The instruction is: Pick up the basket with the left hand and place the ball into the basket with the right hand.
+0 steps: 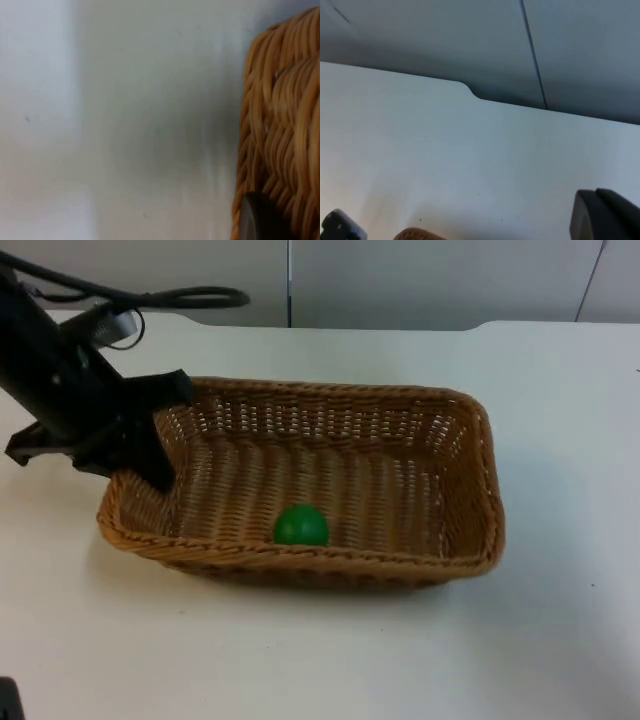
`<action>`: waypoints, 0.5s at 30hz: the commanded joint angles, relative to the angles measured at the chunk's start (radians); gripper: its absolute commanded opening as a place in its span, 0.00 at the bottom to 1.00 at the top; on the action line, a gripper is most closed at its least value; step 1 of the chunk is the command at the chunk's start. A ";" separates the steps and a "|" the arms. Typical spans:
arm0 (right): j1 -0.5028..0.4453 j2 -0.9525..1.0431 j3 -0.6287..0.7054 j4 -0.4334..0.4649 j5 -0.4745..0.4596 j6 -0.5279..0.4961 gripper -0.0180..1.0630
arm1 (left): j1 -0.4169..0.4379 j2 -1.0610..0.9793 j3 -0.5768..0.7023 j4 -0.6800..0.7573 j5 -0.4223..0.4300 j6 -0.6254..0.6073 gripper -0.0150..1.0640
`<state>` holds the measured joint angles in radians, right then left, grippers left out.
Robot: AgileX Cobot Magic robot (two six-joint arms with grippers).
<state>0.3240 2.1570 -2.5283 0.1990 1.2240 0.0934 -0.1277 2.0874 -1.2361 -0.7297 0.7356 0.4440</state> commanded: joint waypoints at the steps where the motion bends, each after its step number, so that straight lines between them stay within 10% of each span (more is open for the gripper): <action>1: -0.002 -0.012 -0.008 0.014 -0.003 -0.017 0.01 | -0.004 0.010 -0.007 -0.054 -0.007 0.001 0.01; 15: -0.002 -0.012 -0.008 0.016 -0.003 -0.018 0.01 | -0.004 0.032 -0.007 -0.065 0.030 0.005 0.06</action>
<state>0.3240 2.1570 -2.5283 0.2103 1.2240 0.0845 -0.1277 2.1253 -1.2361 -0.7622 0.7408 0.4461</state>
